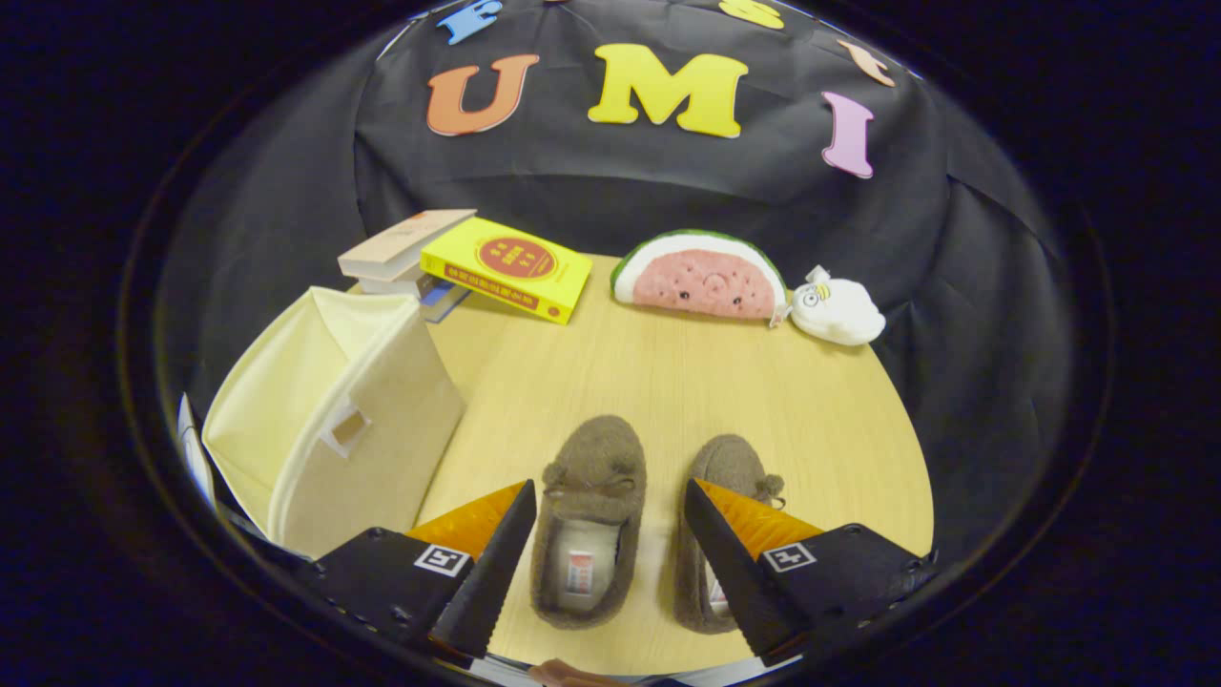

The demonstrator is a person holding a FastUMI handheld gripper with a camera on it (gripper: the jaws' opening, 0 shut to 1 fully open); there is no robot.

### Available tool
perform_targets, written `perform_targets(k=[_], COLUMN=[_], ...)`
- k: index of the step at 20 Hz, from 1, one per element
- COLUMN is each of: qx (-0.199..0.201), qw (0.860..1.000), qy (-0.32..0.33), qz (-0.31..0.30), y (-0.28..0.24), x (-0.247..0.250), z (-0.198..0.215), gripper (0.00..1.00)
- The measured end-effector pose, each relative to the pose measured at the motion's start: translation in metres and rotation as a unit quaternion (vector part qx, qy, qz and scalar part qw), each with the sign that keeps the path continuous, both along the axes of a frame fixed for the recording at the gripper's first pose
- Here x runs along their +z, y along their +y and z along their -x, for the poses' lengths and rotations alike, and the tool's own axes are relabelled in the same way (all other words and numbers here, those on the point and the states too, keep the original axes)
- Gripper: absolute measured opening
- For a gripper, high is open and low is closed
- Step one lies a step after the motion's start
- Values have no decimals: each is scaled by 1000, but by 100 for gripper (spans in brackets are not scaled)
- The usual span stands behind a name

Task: Open the storage box then place both shoes into the box .Put the left shoe in first, then the right shoe, with the right side of both shoes facing outward in a uniform manner.

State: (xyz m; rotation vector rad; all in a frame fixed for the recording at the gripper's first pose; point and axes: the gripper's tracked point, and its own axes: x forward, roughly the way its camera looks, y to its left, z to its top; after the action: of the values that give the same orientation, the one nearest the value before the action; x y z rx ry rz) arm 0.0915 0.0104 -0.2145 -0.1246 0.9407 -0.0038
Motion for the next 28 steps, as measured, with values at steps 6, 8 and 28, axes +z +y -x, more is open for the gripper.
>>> perform_targets(k=[6,8,28], qx=[1,-20,-45], qw=[994,988,979], qy=[110,153,106], qz=[-4,-8,-167], y=[-18,-23,25], x=[-58,-73,61], z=[16,21,3], gripper=[89,77,1])
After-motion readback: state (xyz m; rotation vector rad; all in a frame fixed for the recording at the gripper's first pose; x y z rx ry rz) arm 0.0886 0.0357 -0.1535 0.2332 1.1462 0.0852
